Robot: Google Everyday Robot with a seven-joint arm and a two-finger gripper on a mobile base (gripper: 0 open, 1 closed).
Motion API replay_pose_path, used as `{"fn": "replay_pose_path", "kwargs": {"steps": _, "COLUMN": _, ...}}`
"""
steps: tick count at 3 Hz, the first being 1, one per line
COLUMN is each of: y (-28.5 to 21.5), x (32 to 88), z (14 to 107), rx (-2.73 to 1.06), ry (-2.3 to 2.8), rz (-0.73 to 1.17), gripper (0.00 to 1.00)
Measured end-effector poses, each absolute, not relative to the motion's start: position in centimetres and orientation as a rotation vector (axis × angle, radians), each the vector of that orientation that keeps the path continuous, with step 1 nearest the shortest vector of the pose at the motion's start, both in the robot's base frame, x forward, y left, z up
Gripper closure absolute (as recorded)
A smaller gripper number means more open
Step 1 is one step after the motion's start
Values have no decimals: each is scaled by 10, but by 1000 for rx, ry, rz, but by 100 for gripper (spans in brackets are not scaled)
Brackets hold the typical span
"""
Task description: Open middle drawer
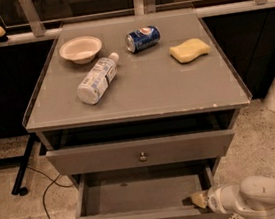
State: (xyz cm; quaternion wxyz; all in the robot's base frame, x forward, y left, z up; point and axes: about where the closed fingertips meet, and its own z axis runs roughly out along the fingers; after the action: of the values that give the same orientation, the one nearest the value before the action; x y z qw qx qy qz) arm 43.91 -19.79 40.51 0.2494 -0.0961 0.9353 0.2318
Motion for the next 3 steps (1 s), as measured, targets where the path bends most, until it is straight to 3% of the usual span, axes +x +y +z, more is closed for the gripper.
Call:
{"fn": "replay_pose_path", "kwargs": {"steps": 1, "y": -167, "x": 424, "z": 390, "rx": -423, "ry": 2599, "rz": 691, "gripper": 100}}
{"fn": "replay_pose_path", "kwargs": {"steps": 3, "y": -161, "x": 398, "z": 379, "rx": -432, "ry": 2618, "rz": 776, "gripper": 100}}
